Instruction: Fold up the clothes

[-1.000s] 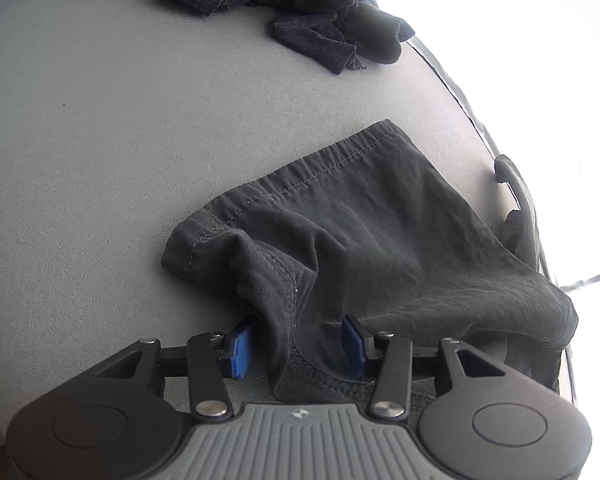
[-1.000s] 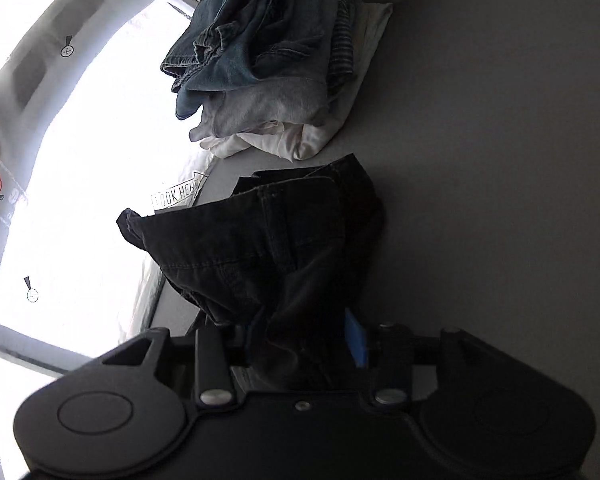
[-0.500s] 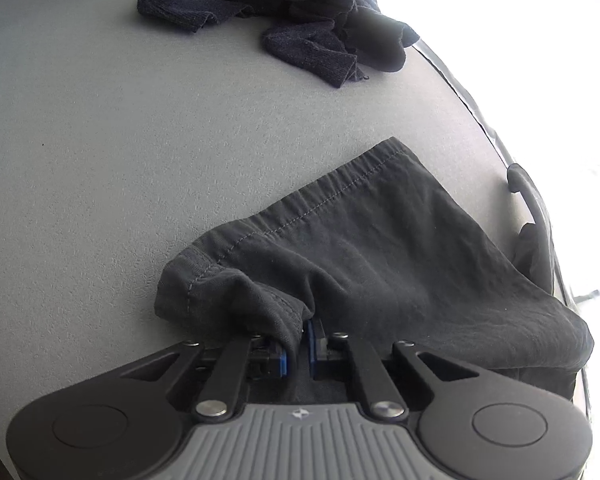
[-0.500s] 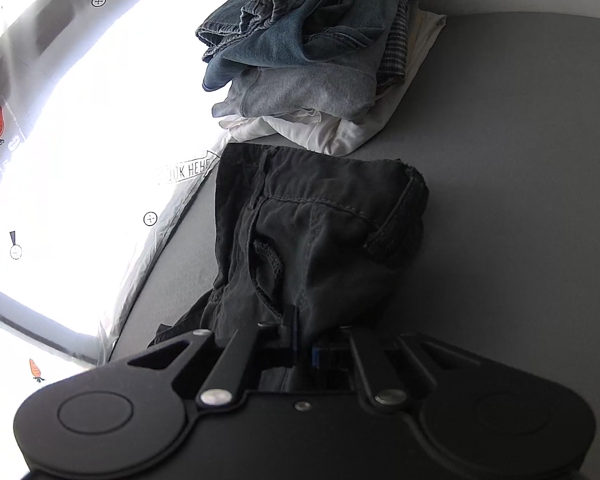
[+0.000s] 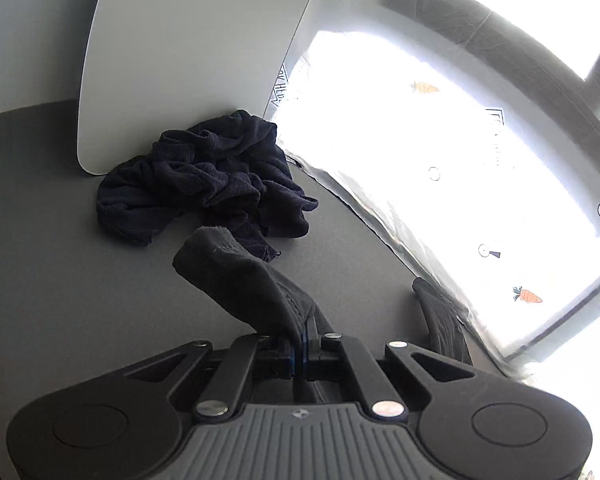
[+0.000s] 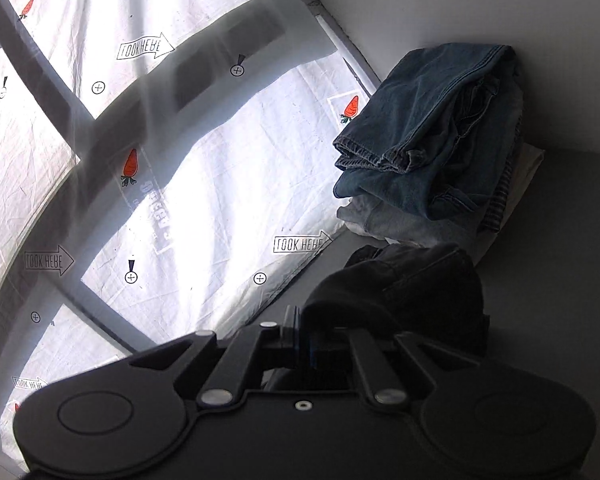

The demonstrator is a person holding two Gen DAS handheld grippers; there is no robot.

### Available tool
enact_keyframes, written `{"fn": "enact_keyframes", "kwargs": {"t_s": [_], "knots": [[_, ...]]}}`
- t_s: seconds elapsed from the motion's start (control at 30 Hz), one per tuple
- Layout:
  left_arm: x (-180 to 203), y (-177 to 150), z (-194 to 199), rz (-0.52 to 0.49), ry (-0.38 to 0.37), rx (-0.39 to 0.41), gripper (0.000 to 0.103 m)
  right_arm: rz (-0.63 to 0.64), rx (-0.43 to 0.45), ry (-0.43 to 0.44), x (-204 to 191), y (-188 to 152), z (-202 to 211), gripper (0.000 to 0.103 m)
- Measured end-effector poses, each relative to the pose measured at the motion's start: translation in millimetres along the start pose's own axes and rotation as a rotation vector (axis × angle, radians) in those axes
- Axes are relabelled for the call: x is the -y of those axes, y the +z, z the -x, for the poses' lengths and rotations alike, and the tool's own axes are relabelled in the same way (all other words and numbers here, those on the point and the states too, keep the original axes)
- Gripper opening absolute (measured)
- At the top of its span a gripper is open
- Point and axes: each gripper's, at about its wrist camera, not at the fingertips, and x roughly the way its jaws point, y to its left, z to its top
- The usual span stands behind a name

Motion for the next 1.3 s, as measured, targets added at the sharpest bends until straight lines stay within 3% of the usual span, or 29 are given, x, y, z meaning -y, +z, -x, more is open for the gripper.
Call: {"fn": "enact_keyframes", "kwargs": {"t_s": [0.13,0.27,0.5,0.6,0.77,0.93,1.13,1.23,1.3], "knots": [[-7,9,29,0.003,-0.005,0.059,0.003,0.015,-0.002,-0.011,19,-1,26,0.004],[-42,-24,23,-0.007,0.11,-0.014,0.003,0.034,-0.063,-0.082,48,-24,29,0.005],[-84,-95,-20,-0.133,0.33,-0.212,0.011,0.052,-0.206,-0.279,96,-86,11,0.005],[-90,-104,-28,-0.122,0.369,-0.239,0.014,0.039,-0.226,-0.311,108,-99,3,0.005],[-71,-102,-35,-0.206,0.437,-0.249,0.015,0.115,-0.268,-0.342,115,-111,-17,0.006],[-45,-90,-31,-0.205,0.394,-0.196,0.043,0.168,-0.313,-0.342,116,-115,-23,0.012],[0,-81,-21,-0.227,0.292,-0.11,0.067,0.153,-0.305,-0.337,112,-113,-3,0.031],[15,-84,-18,-0.243,0.248,-0.094,0.075,0.172,-0.273,-0.347,101,-107,8,0.038],[26,-88,-19,-0.288,0.244,-0.082,0.075,0.196,-0.244,-0.37,92,-104,12,0.05]]}}
